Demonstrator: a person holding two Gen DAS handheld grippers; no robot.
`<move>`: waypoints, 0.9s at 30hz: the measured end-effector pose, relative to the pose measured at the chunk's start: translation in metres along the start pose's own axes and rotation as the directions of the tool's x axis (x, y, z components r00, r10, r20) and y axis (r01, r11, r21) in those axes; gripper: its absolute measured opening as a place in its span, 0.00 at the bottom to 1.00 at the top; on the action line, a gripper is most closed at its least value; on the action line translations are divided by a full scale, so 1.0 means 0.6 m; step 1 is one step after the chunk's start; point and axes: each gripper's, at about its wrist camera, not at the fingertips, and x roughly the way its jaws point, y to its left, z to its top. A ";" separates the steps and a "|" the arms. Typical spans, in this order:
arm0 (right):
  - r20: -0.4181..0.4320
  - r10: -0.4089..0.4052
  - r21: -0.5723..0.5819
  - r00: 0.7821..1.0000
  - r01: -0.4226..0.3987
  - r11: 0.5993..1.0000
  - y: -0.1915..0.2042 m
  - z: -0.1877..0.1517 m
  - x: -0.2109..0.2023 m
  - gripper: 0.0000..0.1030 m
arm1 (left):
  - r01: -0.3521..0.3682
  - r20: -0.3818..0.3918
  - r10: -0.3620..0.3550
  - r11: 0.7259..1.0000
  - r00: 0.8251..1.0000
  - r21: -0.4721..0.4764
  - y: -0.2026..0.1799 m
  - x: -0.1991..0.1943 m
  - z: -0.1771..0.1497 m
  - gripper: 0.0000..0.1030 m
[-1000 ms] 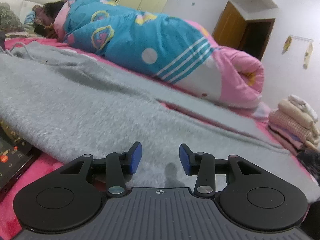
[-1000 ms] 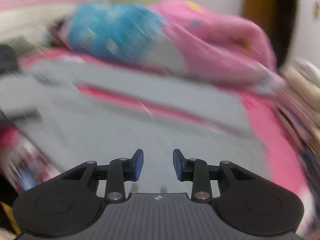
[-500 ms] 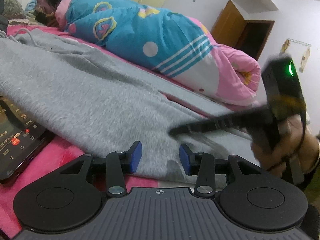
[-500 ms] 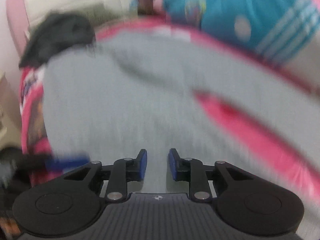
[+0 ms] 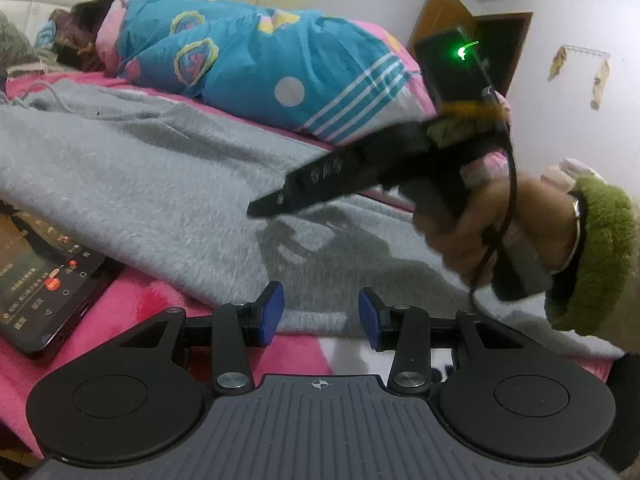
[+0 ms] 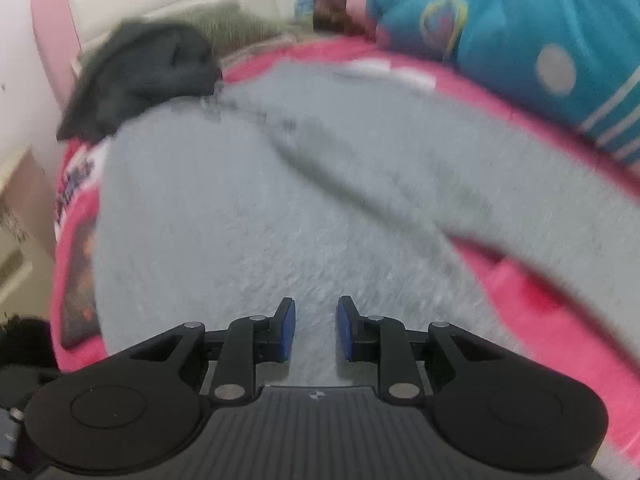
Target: Fold clothes
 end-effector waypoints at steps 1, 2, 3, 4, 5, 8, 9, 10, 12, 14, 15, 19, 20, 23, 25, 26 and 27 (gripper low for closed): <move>0.000 0.012 -0.012 1.000 -0.012 1.000 0.005 -0.007 -0.005 0.24 | 0.002 0.003 -0.002 1.000 1.000 0.004 0.001 -0.001 -0.002 0.40; -0.002 0.024 -0.024 1.000 -0.024 0.999 0.010 -0.014 -0.009 0.24 | 0.007 0.004 -0.007 1.000 1.000 0.003 0.003 -0.002 -0.002 0.40; -0.018 0.039 -0.031 0.999 -0.040 0.999 0.011 -0.012 -0.014 0.24 | 0.015 0.003 -0.014 1.000 1.000 -0.002 0.006 -0.002 -0.001 0.40; -0.034 0.054 -0.038 0.998 -0.055 0.998 0.013 -0.010 -0.019 0.24 | 0.021 0.002 -0.021 1.000 1.000 -0.008 0.009 -0.002 -0.001 0.40; -0.049 0.068 -0.044 0.996 -0.070 0.997 0.015 -0.008 -0.025 0.24 | 0.027 0.001 -0.027 1.000 1.000 -0.015 0.012 -0.003 0.000 0.40; -0.053 0.087 -0.067 0.995 -0.090 0.994 0.023 0.007 -0.030 0.24 | 0.035 0.000 -0.035 0.999 0.999 -0.027 0.014 -0.007 0.001 0.41; -0.028 0.080 -0.077 0.996 -0.082 0.994 0.026 0.017 -0.025 0.24 | 0.034 0.001 -0.034 0.999 0.999 -0.027 0.013 -0.007 0.001 0.41; -0.003 0.075 -0.086 0.997 -0.075 0.993 0.030 0.027 -0.021 0.24 | 0.033 0.002 -0.033 0.999 0.999 -0.026 0.013 -0.007 0.001 0.41; 0.027 0.104 -0.100 0.994 -0.100 0.990 0.041 0.041 -0.001 0.24 | 0.032 0.003 -0.032 0.999 0.999 -0.022 0.011 -0.007 0.001 0.41; 0.021 0.136 -0.125 0.991 -0.132 0.983 0.050 0.037 0.004 0.24 | 0.035 0.004 -0.035 0.999 0.999 -0.022 0.011 -0.011 0.001 0.42; 0.010 0.150 -0.140 0.989 -0.147 0.979 0.054 0.031 0.000 0.24 | 0.039 0.004 -0.039 0.999 0.999 -0.024 0.012 -0.012 0.001 0.42; -0.037 0.206 -0.198 0.978 -0.209 0.958 0.071 0.006 -0.016 0.24 | 0.080 0.015 -0.079 0.993 0.997 -0.086 0.029 -0.027 0.004 0.42; -0.049 0.219 -0.212 0.974 -0.225 0.951 0.075 -0.001 -0.020 0.24 | 0.098 0.015 -0.097 0.989 0.995 -0.115 0.036 -0.034 0.008 0.42; -0.057 0.229 -0.252 0.972 -0.236 0.939 0.083 -0.009 -0.034 0.24 | 0.125 0.019 -0.123 0.981 0.992 -0.151 0.052 -0.060 0.013 0.42; -0.043 0.228 -0.254 0.973 -0.232 0.939 0.085 0.001 -0.029 0.24 | 0.116 0.023 -0.114 0.984 0.993 -0.137 0.054 -0.075 0.012 0.42; -0.036 0.228 -0.254 0.973 -0.230 0.939 0.086 0.006 -0.027 0.24 | 0.106 0.026 -0.103 0.987 0.994 -0.122 0.053 -0.082 0.010 0.43; -0.029 0.228 -0.255 0.973 -0.227 0.940 0.087 0.010 -0.025 0.24 | 0.093 0.027 -0.091 0.990 0.996 -0.110 0.052 -0.088 0.008 0.43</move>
